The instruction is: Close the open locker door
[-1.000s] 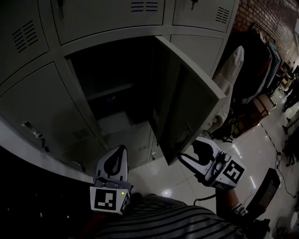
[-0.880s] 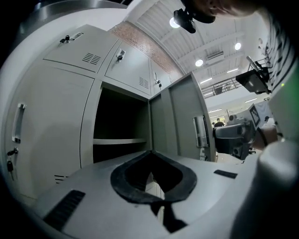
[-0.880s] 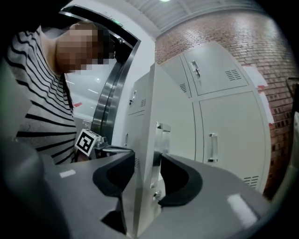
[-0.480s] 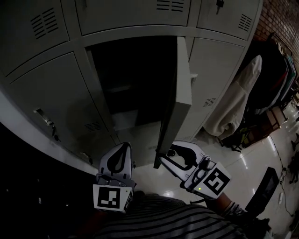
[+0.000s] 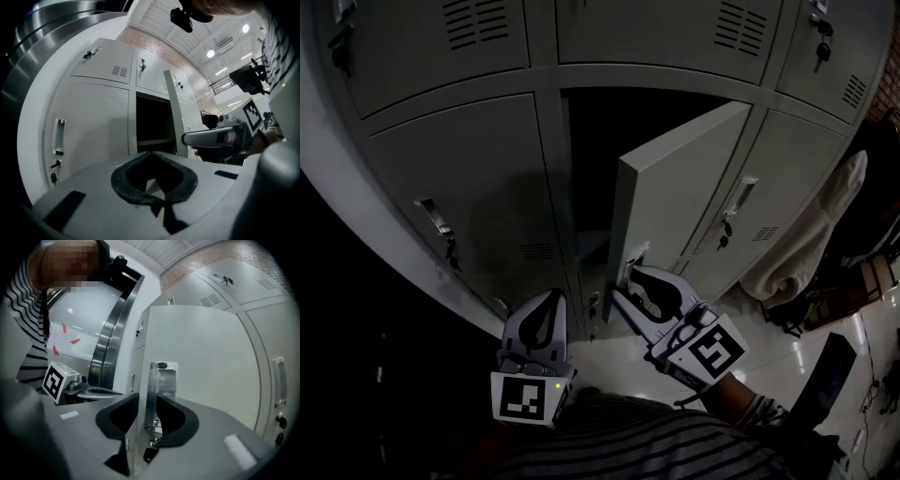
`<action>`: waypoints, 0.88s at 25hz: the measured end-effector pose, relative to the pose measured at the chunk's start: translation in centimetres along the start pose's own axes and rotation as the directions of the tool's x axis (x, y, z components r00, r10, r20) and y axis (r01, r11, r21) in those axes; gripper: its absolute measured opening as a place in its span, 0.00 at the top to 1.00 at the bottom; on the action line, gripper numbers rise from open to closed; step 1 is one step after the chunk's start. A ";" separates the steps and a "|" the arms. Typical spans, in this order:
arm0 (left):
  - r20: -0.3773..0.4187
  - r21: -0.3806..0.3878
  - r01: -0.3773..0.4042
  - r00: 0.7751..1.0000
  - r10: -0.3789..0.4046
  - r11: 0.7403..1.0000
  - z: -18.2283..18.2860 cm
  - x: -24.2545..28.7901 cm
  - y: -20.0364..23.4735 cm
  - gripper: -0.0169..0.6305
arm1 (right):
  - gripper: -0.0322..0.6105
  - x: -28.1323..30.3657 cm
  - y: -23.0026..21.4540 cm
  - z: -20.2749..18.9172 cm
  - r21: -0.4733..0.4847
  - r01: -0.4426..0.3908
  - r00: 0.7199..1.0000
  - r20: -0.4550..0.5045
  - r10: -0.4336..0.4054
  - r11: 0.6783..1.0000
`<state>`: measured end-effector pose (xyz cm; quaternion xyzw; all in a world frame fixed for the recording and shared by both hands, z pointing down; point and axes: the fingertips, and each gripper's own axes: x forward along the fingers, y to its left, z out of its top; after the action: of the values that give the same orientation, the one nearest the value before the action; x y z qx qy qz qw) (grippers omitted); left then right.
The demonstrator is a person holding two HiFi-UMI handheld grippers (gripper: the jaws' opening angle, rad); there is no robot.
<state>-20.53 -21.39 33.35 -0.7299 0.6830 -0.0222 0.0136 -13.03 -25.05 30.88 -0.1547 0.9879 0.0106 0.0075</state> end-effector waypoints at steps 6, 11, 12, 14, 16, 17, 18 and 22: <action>-0.008 -0.012 -0.071 0.997 0.071 0.997 -0.3 -0.2 4.5 0.97 | 0.79 5.6 -1.7 -0.1 -0.017 -0.002 1.000 -0.009 0.002 1.000; -0.006 -0.010 -0.102 0.995 0.102 0.995 -0.4 0.3 7.3 0.97 | 0.82 9.8 -4.3 -0.4 -0.025 0.042 0.999 -0.009 -0.043 0.999; -0.007 -0.010 -0.106 0.994 0.106 0.994 -0.4 0.4 7.7 0.97 | 0.81 10.5 -4.7 -0.5 -0.028 0.051 0.999 -0.006 -0.051 0.998; -0.009 -0.014 -0.115 0.993 0.115 0.993 -0.6 0.6 8.5 0.97 | 0.78 11.8 -5.5 -0.6 -0.030 0.067 0.998 -0.008 -0.067 0.997; -0.009 -0.015 -0.122 0.993 0.121 0.992 -0.7 0.8 9.1 0.97 | 0.75 12.7 -6.0 -0.7 -0.027 0.093 0.995 -0.017 -0.094 0.995; -0.010 -0.015 -0.124 0.992 0.124 0.992 -0.7 0.8 9.3 0.97 | 0.73 12.9 -6.2 -0.8 -0.028 0.110 0.994 -0.020 -0.110 0.994; -0.010 -0.016 -0.125 0.992 0.125 0.992 -0.7 0.8 9.5 0.97 | 0.77 13.0 -6.4 -0.8 -0.031 0.126 0.992 -0.020 -0.127 0.992; -0.011 -0.020 -0.124 0.992 0.124 0.992 -0.8 1.0 10.0 0.97 | 0.79 13.0 -6.6 -0.8 -0.038 0.165 0.986 -0.022 -0.166 0.986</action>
<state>-30.42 -23.07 33.66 -0.6862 0.7272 -0.0179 0.0042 -23.36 -35.31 31.29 -0.2363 0.9713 0.0256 -0.0068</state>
